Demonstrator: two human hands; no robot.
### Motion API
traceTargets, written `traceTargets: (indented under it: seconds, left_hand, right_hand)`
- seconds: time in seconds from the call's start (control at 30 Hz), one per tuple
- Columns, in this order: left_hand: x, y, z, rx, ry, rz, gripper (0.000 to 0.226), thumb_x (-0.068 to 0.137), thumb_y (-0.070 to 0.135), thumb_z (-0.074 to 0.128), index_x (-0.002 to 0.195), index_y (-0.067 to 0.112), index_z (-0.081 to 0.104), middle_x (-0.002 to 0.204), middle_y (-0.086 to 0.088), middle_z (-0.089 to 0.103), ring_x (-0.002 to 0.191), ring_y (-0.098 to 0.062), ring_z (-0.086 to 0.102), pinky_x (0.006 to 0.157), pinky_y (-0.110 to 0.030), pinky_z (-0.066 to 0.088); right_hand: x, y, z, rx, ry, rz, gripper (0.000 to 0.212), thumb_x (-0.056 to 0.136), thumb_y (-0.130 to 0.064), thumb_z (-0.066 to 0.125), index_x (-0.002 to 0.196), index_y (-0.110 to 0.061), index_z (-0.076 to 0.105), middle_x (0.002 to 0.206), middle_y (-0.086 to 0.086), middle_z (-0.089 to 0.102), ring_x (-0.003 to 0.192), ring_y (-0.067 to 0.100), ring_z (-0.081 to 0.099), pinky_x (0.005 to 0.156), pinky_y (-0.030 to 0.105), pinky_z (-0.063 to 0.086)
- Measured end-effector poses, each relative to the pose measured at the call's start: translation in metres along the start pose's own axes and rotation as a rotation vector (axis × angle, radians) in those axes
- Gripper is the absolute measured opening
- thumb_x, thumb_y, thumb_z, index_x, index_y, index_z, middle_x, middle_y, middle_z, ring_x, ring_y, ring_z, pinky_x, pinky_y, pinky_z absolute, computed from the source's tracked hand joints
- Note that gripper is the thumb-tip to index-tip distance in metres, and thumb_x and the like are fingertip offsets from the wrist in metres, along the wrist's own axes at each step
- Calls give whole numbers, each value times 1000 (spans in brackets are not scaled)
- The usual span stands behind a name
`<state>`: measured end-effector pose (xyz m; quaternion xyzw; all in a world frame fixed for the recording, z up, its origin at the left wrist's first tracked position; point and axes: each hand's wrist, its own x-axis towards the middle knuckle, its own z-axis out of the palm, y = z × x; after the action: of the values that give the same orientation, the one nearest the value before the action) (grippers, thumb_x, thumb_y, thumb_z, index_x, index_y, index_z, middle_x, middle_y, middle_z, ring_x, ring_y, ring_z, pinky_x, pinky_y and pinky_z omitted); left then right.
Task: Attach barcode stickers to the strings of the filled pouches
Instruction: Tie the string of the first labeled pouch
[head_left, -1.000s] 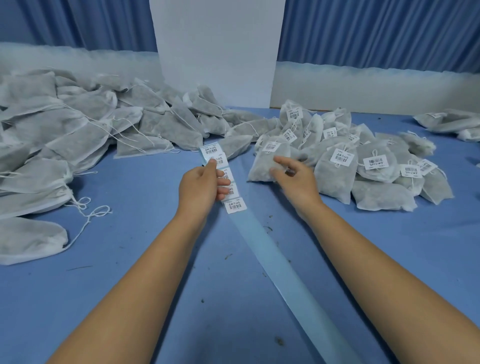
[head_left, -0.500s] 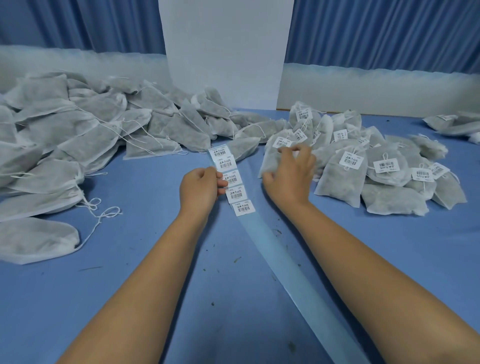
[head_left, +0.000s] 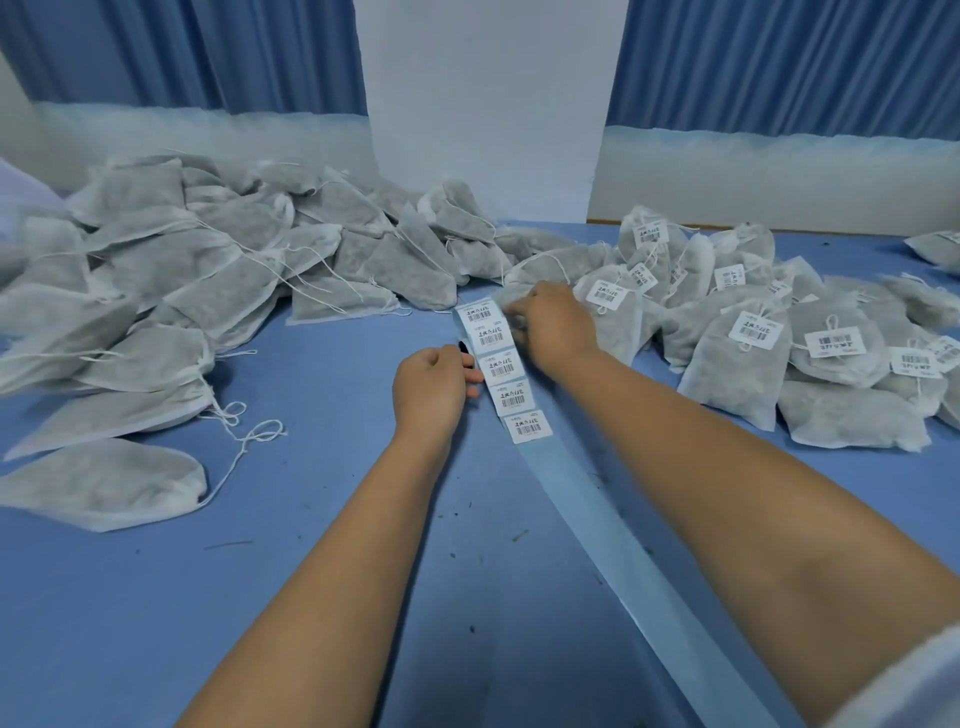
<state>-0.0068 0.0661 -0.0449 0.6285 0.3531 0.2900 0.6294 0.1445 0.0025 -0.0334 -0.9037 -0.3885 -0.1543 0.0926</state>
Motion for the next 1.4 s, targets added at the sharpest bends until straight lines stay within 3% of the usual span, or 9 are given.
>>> traceTargets:
  seconds: [0.4, 0.57, 0.7, 0.8, 1.0, 1.07, 1.17, 1.3, 1.4]
  left_hand:
    - [2, -2, 0, 57, -37, 17, 22, 93, 16, 45, 75, 12, 58, 68, 2, 69, 49, -8, 56, 46, -18, 39]
    - [-1, 2, -1, 2, 1, 47, 21, 94, 20, 46, 75, 13, 51, 69, 0, 67, 59, -13, 59, 60, -28, 43]
    - [-4, 18, -9, -248, -33, 37, 35, 100, 31, 48, 74, 10, 58, 54, 1, 64, 47, -10, 59, 49, -19, 47]
    - [-2, 27, -20, -158, -107, 60, 43, 98, 45, 49, 75, 12, 63, 57, 5, 67, 50, -7, 61, 52, -18, 48]
    - [-10, 24, -21, 133, -248, 84, 53, 78, 67, 63, 84, 16, 72, 75, 10, 69, 70, -10, 62, 71, -27, 50]
    - [-14, 23, -17, 212, -254, 124, 37, 78, 63, 69, 68, 27, 66, 62, 18, 59, 57, 0, 54, 59, -18, 43]
    - [-16, 19, -15, 292, -278, 183, 19, 81, 44, 75, 82, 27, 69, 77, 10, 68, 68, -2, 60, 62, -19, 43]
    - [-19, 20, -21, 362, -376, 255, 8, 86, 31, 74, 92, 24, 73, 91, 3, 73, 82, -10, 64, 75, -25, 47]
    - [-21, 22, -23, 359, -458, 266, 1, 85, 31, 75, 87, 31, 74, 88, 10, 73, 83, -7, 66, 80, -27, 50]
  right_hand:
    - [-18, 10, -10, 534, 408, 297, 22, 99, -18, 48, 108, -19, 68, 91, 5, 72, 85, 26, 64, 70, 34, 43]
    - [-48, 2, -35, 670, 549, 135, 19, 93, -17, 59, 104, -17, 74, 96, -4, 74, 89, 9, 63, 70, 16, 39]
    - [-92, 1, -38, 657, 602, -40, 17, 88, -16, 62, 98, -15, 76, 95, -4, 74, 90, 8, 61, 76, 8, 39]
    - [-119, 6, -35, 585, 638, -251, 18, 88, -16, 62, 95, -10, 77, 91, 0, 74, 89, 13, 63, 82, 16, 45]
    - [-136, 5, -34, 537, 556, -446, 11, 82, -3, 75, 92, -6, 78, 86, 4, 73, 83, 25, 67, 78, 34, 53]
    - [-139, 3, -33, 510, 489, -498, 10, 83, -6, 76, 92, -8, 78, 86, 2, 72, 84, 25, 66, 77, 33, 51]
    - [-142, -1, -32, 515, 364, -531, 12, 85, -7, 71, 95, -11, 77, 90, -1, 72, 86, 23, 64, 77, 28, 49]
    - [-145, -3, -36, 783, 356, -277, 17, 86, -1, 61, 95, -12, 70, 94, -4, 62, 81, 3, 57, 69, 11, 39]
    - [-141, 2, -42, 872, 326, -70, 30, 88, -11, 59, 115, -22, 56, 114, -12, 48, 81, 1, 58, 65, 14, 42]
